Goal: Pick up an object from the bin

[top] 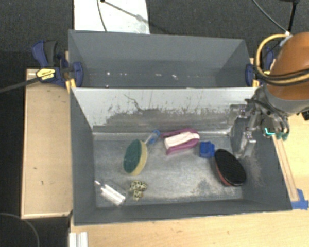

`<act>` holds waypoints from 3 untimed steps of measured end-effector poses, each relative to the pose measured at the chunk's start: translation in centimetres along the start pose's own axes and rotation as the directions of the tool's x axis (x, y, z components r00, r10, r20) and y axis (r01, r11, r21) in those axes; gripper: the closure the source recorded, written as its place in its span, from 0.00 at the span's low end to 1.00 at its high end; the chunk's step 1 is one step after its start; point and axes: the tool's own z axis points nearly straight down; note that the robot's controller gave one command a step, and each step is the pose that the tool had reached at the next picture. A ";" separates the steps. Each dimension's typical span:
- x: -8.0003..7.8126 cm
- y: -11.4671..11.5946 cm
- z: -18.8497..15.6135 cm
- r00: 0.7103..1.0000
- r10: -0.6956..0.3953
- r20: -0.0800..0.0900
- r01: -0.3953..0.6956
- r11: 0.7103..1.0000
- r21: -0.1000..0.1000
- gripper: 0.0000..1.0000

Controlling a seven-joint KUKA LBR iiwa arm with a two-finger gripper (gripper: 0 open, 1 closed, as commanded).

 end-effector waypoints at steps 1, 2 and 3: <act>3.3 -1.1 15.0 0.987 0.159 0.005 -0.159 0.987 -0.004 0.00; 6.2 -4.1 11.9 0.870 0.494 0.001 -0.494 0.870 -0.005 0.00; 7.2 -4.1 11.2 0.762 0.648 0.001 -0.648 0.762 -0.004 0.00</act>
Offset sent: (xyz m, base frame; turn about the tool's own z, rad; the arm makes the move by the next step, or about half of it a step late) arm -0.0340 -0.0128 -0.1490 0.1631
